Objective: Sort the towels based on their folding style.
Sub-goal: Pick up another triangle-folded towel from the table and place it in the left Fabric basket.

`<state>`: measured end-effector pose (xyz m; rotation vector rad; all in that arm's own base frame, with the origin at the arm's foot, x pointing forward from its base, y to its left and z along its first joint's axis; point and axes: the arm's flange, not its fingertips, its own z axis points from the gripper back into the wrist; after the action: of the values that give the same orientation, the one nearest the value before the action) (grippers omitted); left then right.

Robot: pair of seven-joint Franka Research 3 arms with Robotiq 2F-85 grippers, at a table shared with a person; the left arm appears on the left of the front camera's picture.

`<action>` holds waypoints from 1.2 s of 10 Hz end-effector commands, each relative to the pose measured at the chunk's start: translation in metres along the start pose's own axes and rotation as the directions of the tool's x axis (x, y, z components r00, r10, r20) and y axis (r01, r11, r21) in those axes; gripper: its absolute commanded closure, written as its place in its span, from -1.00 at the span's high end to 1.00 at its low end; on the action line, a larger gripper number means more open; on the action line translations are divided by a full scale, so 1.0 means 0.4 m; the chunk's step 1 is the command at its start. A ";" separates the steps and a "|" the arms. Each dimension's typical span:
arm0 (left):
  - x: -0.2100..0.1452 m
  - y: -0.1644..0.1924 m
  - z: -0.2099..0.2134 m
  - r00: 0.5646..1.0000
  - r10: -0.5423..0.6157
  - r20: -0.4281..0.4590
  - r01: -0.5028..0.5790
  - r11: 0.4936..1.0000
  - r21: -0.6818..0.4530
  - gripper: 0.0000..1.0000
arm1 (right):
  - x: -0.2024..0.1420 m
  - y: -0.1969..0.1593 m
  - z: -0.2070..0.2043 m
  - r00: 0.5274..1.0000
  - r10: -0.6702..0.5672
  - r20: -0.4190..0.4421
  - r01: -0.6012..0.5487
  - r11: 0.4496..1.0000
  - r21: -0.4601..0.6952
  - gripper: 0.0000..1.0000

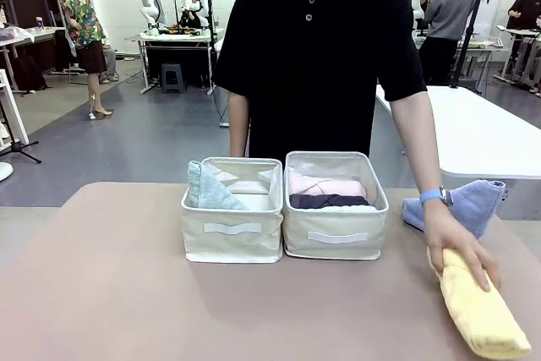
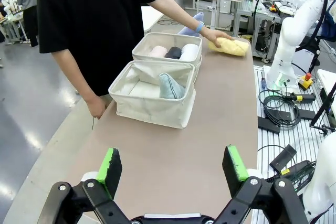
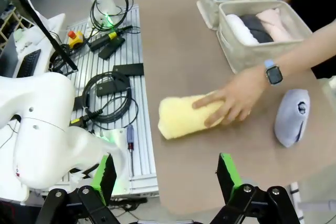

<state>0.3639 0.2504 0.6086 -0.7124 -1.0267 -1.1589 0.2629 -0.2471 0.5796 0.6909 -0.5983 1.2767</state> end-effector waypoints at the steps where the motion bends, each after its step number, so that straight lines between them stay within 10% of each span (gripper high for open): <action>1: 0.002 -0.004 0.000 1.000 -0.008 0.012 0.008 1.000 0.008 1.00 | 0.021 -0.018 -0.006 1.000 0.014 0.023 -0.013 1.000 -0.027 1.00; 3: 0.002 -0.004 0.000 1.000 -0.008 0.012 0.008 1.000 0.008 1.00 | 0.113 -0.084 -0.084 1.000 0.023 -0.007 -0.024 0.993 -0.114 1.00; 8: 0.002 -0.004 0.000 1.000 -0.008 0.012 0.008 1.000 0.008 1.00 | 0.318 -0.331 -0.378 0.903 -0.030 -0.428 -0.102 0.953 -0.284 1.00; 12: 0.002 -0.004 0.000 1.000 -0.008 0.012 0.008 1.000 0.008 1.00 | 0.360 -0.341 -0.401 0.912 0.027 -0.410 -0.149 0.951 -0.271 1.00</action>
<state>0.3640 0.2501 0.6086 -0.7125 -1.0260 -1.1592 0.4362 -0.0512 0.5511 0.1440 -0.4629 1.3308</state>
